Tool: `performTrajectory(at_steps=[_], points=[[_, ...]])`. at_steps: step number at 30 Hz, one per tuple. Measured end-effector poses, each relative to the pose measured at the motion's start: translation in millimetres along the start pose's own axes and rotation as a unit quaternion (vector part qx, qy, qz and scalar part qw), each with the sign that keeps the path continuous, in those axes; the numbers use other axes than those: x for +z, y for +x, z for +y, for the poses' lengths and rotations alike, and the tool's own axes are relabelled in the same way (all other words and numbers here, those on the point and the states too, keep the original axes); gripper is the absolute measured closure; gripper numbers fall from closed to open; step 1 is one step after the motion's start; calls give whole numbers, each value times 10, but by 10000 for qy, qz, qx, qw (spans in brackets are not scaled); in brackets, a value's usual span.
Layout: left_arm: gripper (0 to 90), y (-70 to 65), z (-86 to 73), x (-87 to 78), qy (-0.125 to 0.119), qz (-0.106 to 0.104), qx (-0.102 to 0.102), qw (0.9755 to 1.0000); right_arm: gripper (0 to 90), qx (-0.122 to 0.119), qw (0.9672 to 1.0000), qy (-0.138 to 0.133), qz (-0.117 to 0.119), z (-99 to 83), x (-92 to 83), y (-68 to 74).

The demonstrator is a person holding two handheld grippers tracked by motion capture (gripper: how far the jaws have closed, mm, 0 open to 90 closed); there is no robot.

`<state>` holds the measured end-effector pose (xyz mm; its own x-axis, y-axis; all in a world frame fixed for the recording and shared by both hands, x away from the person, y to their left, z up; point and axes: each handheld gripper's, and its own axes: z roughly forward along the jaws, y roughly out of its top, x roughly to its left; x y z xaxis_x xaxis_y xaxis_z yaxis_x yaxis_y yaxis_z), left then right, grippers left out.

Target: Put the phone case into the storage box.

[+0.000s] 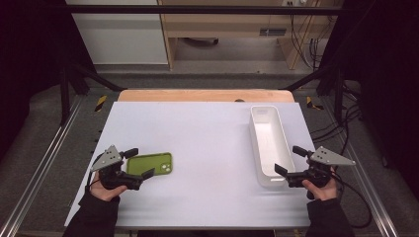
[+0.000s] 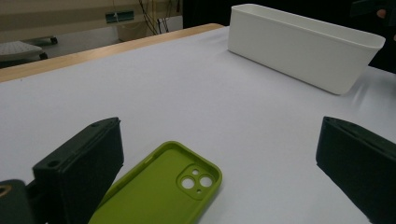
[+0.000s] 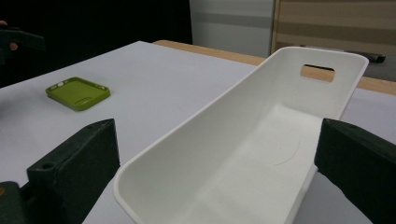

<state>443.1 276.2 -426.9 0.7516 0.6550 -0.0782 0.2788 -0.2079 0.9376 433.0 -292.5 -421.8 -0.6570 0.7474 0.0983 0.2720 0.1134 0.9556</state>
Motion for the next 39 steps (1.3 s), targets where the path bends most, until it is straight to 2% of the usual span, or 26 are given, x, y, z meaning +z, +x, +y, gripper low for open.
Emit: performTrajectory(at_steps=[18, 31, 39], points=[[6, 10, 78, 16, 109, -12, 29, 9999, 6, 10, 10000, -26, 25, 13, -9, 11], [8, 98, 170, 55, 323, 206, 11, 9993, 6, -23, 10000, -23, 27, 22, -6, 13], [11, 180, 197, 104, 575, 408, -10, 9975, 6, -26, 10000, -10, 20, 21, -3, 14]])
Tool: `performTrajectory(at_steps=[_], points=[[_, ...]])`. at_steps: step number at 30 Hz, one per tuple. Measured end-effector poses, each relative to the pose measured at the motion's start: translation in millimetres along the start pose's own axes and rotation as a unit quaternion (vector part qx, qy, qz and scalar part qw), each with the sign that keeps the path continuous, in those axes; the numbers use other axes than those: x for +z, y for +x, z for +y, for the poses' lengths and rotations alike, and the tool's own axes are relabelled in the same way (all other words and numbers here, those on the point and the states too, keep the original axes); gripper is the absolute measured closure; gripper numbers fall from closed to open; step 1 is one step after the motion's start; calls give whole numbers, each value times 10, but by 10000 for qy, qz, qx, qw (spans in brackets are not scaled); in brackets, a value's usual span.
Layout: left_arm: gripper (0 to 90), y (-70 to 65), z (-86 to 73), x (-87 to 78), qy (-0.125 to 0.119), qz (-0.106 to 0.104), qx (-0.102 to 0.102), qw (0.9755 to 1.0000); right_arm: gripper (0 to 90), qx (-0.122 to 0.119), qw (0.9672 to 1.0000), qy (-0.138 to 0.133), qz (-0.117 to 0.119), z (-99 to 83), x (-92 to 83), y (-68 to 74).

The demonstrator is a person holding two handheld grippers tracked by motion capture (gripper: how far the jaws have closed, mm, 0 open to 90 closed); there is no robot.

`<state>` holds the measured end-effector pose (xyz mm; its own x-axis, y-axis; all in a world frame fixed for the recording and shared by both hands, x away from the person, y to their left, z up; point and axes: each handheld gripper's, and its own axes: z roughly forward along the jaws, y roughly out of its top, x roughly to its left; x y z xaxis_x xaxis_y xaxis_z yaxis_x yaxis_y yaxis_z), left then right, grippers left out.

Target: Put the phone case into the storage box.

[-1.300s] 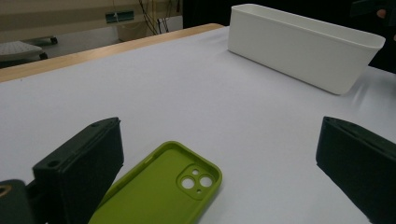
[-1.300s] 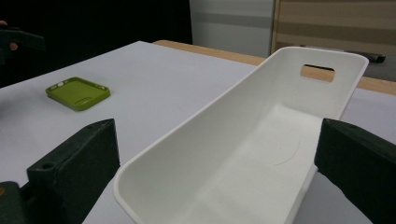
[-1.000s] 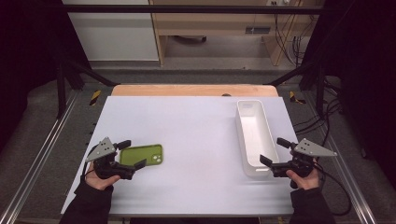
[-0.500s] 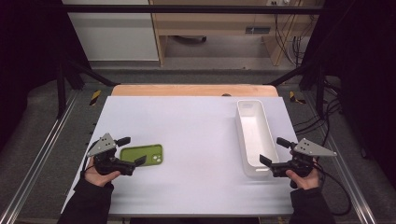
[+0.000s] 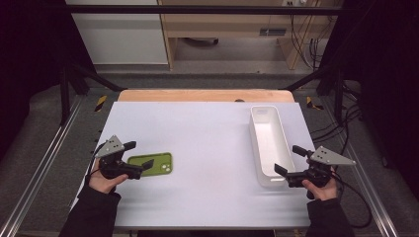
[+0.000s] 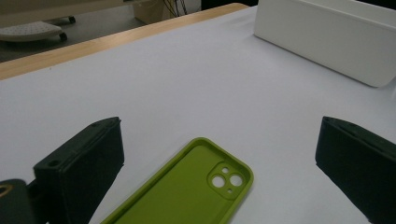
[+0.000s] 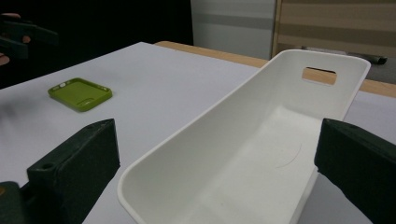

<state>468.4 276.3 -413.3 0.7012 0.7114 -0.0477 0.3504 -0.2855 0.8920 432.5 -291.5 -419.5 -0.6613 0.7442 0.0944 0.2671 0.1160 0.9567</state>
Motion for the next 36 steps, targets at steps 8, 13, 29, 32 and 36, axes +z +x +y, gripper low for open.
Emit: performTrajectory(at_steps=[8, 13, 29, 32, 36], points=[[10, 90, 17, 104, 225, 159, -58, 9996, 6, -2, 10000, -9, 4, 1, -2, -1], [15, 155, 23, 138, 284, 224, -102, 9993, 6, 5, 10000, -19, -6, 4, -7, -2], [133, 346, -47, 208, 603, 819, -261, 9945, 6, -11, 10000, -9, -18, 3, -2, -4], [175, 372, -57, 218, 635, 948, -284, 9931, 6, -9, 10000, -7, -18, 4, -3, -4], [274, 413, -77, 243, 703, 1027, -345, 9916, 6, -13, 10000, -2, -15, 3, -1, -3]])
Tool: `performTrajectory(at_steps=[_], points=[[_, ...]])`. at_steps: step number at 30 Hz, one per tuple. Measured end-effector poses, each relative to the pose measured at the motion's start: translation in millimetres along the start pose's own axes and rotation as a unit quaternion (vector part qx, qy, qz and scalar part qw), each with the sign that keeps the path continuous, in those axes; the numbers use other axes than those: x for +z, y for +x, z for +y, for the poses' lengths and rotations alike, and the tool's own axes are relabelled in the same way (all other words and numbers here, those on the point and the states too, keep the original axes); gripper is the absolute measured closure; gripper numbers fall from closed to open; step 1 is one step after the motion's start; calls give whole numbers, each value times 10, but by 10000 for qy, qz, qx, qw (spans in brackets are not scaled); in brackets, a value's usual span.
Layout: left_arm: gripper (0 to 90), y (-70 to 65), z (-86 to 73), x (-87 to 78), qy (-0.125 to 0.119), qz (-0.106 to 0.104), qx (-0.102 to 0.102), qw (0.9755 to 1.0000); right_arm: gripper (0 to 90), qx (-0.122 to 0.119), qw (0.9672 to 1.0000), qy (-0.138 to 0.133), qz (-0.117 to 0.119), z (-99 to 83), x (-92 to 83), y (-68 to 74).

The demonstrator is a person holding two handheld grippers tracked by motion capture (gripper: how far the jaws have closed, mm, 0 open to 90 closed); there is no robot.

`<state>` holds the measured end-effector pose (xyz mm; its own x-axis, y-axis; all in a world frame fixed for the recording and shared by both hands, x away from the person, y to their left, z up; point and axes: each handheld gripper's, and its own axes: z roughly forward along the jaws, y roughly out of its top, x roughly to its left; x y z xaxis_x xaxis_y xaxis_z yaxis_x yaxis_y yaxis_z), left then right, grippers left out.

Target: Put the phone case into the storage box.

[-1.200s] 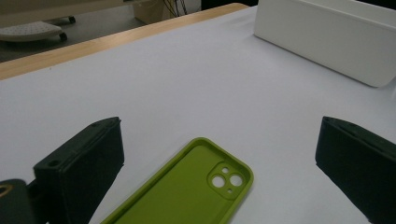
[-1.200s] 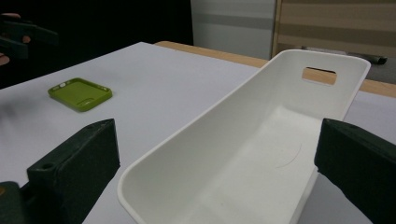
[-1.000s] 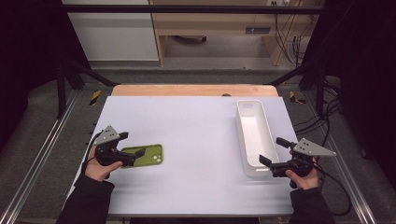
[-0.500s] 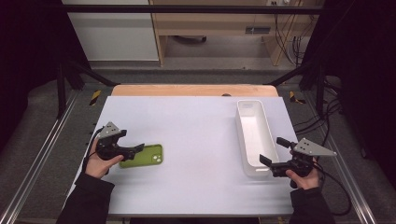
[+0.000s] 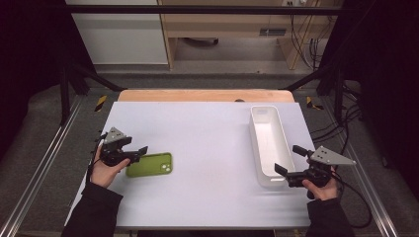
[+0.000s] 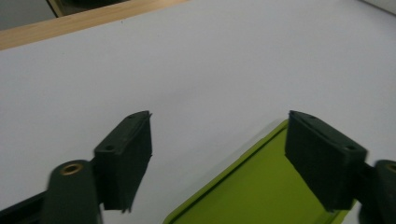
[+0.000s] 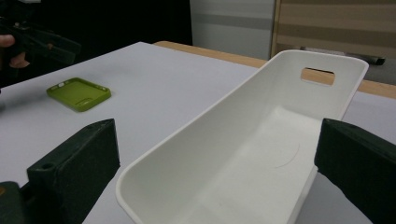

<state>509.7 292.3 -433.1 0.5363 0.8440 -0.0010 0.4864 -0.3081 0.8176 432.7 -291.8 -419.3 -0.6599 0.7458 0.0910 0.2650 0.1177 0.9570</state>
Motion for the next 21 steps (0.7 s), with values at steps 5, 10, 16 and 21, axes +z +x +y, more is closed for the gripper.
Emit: performTrajectory(at_steps=[5, 10, 16, 21], points=[[386, 39, -21, 42, 133, 60, -55, 9999, 6, -8, 10000, 4, -6, -1, 1, 0], [543, 78, -62, 60, 177, 185, -249, 9994, 6, -10, 10000, -1, -4, 1, -3, -2], [655, 120, -109, 90, 342, 297, -295, 9985, 6, -11, 10000, 0, -1, 1, -3, -1], [763, 137, -138, 127, 508, 305, -325, 9977, 6, -13, 10000, 0, -2, 1, -3, -2]])
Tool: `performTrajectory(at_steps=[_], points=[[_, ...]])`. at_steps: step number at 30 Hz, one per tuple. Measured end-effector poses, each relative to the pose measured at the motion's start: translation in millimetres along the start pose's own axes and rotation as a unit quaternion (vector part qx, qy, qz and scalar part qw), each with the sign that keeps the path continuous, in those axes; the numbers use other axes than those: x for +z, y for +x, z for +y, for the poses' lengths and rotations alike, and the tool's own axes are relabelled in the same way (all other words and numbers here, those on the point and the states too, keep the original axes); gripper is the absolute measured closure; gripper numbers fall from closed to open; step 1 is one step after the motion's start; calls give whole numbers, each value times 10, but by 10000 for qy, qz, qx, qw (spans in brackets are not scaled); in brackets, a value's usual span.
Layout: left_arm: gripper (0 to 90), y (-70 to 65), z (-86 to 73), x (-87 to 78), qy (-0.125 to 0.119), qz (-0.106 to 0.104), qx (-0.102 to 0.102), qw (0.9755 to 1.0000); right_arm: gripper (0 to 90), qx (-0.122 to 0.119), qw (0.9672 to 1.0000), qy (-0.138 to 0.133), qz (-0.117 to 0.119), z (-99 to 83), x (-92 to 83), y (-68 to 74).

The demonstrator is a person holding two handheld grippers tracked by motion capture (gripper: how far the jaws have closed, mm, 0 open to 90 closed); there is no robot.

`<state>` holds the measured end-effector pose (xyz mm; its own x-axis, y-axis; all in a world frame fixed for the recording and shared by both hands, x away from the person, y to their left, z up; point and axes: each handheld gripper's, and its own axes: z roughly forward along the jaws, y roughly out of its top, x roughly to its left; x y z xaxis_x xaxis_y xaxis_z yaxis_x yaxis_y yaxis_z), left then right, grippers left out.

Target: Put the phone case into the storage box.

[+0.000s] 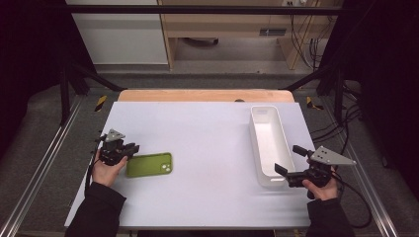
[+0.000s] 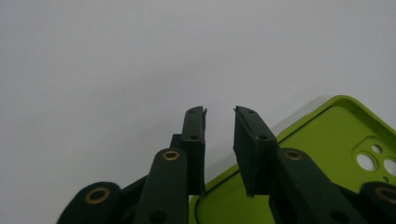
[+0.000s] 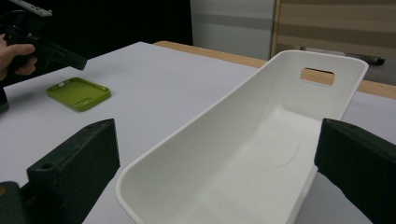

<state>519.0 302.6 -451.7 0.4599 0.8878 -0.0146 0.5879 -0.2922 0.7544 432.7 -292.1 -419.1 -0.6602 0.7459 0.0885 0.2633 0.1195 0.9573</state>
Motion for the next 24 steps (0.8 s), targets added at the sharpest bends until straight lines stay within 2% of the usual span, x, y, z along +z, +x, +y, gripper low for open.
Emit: performTrajectory(at_steps=[3, 10, 19, 24], points=[[831, 6, -10, 22, 98, 7, 14, 10000, 6, 0, 10000, -1, 6, 0, 1, 1], [899, 31, -26, 65, 228, 48, 21, 9997, 6, -1, 10000, 6, 5, -1, 2, 1], [900, 55, -53, 123, 443, 108, 50, 9989, 6, -4, 10000, 19, 7, -2, 4, 2], [900, 69, -63, 133, 537, 48, 34, 9985, 6, -1, 10000, 22, 5, -2, 3, 1]])
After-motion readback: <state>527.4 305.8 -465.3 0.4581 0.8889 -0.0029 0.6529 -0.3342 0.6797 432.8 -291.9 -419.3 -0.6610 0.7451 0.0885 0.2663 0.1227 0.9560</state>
